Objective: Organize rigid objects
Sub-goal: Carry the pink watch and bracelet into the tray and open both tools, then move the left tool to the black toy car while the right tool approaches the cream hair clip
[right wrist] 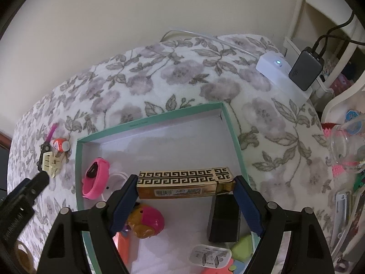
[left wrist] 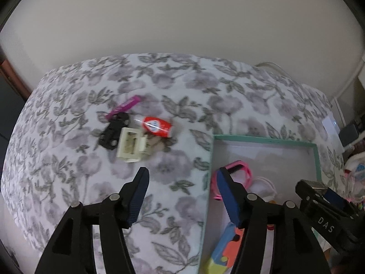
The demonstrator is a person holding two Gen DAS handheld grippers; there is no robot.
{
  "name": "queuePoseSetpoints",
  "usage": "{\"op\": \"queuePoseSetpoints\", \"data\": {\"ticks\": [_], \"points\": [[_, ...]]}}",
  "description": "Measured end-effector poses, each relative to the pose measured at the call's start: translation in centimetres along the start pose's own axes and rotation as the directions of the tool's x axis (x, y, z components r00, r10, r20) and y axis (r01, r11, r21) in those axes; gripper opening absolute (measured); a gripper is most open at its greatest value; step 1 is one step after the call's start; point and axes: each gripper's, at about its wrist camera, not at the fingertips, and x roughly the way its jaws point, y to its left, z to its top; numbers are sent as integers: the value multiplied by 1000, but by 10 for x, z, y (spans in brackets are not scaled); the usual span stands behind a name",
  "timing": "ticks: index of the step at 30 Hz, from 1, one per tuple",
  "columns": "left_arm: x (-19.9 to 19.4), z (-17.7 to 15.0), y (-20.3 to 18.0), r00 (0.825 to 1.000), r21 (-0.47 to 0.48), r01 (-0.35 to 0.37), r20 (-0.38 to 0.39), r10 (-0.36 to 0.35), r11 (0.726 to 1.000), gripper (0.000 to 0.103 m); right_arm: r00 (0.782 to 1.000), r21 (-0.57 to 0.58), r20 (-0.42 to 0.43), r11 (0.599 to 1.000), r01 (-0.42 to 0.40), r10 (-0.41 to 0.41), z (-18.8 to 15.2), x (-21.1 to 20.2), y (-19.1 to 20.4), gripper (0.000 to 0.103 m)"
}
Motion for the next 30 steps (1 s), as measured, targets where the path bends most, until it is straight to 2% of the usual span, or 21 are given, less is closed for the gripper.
{"op": "queuePoseSetpoints", "data": {"ticks": [1, 2, 8, 9, 10, 11, 17, 18, 19, 24, 28, 30], "points": [[-1, 2, 4, 1000, -11, -2, -1, 2, 1000, 74, 1000, -2, 1, 1000, 0, 0, 0, -1, 1, 85], [-3, 3, 9, 1000, -23, -3, 1, 3, 1000, 75, 1000, -4, 5, 1000, 2, -2, 0, -2, 1, 85], [-10, 9, 30, 1000, -74, -19, -2, 19, 997, 76, 999, -10, 36, 1000, -6, 7, 4, -14, 3, 85], [-11, 10, 34, 1000, -84, -21, 2, 22, 996, 80, 999, -11, 45, 1000, -9, 9, 5, -17, 4, 86], [-13, 11, 39, 1000, -95, -26, 8, 26, 995, 88, 999, -11, 51, 1000, -11, 11, 5, -20, 4, 86], [-15, 12, 43, 999, -105, -30, 15, 32, 994, 90, 998, -13, 63, 1000, -13, 14, 6, -24, 6, 87], [-25, 18, 73, 996, -170, -66, 41, 74, 983, 92, 991, -45, 129, 999, -14, 20, 10, -49, 20, 89], [-26, 18, 78, 996, -182, -71, 43, 80, 981, 94, 990, -51, 136, 999, -16, 23, 10, -51, 23, 96], [-27, 19, 84, 995, -195, -76, 44, 86, 978, 95, 989, -61, 146, 998, -24, 33, 10, -54, 29, 103], [-21, 19, 116, 995, -248, -96, 11, 102, 964, 95, 990, -115, 118, 991, -65, 79, 5, -46, 59, 103], [-12, 17, 150, 990, -315, -142, -29, 140, 938, 95, 991, -202, 106, 978, -58, 81, -3, -38, 97, 103], [-10, 15, 167, 986, -346, -168, -47, 162, 923, 95, 988, -243, 94, 965, -94, 120, -9, -34, 120, 103]]}}
